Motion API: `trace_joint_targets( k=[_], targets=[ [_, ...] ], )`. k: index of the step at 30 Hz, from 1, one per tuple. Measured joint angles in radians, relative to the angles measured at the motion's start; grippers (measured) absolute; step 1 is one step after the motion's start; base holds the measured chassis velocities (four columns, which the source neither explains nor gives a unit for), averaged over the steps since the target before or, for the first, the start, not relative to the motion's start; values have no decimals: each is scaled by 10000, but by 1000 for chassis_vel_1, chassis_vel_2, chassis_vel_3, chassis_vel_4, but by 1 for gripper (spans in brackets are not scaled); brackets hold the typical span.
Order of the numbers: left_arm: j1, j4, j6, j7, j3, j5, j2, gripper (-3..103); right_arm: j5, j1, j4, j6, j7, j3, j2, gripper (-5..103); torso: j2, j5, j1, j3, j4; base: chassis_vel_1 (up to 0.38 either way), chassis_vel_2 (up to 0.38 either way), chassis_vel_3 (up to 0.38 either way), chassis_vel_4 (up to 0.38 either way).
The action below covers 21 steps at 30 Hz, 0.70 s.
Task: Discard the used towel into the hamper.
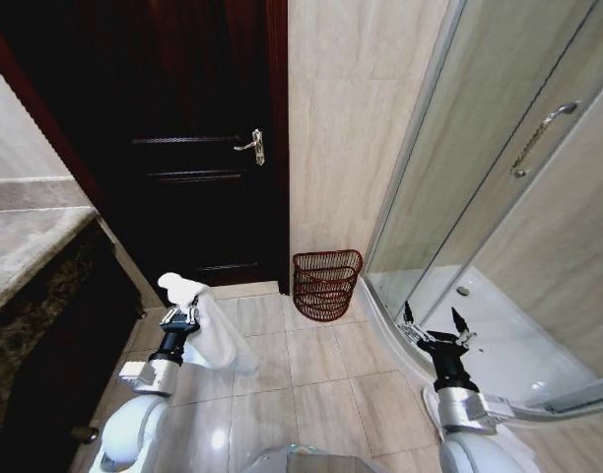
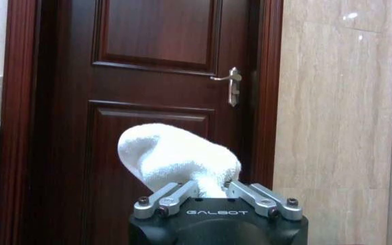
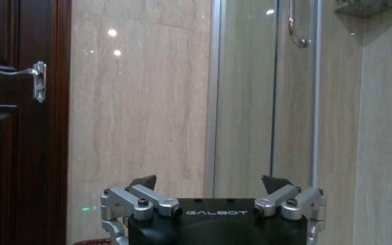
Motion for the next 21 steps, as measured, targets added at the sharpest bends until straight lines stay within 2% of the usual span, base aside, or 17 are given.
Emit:
trace_joint_targets(
  k=[6, 21],
  targets=[
    [-59, 371, -298, 154, 15, 0, 6, 7, -45, -54, -159, 131, 14, 7, 40, 100, -283, -1, -125, -158, 0, 0, 0, 0, 0],
    [-215, 716, -531, 231, 67, 204, 1, 7, -108, -84, -514, 349, 14, -48, 203, 100, -874, -1, -372, -502, 0, 0, 0, 0, 0]
  ],
)
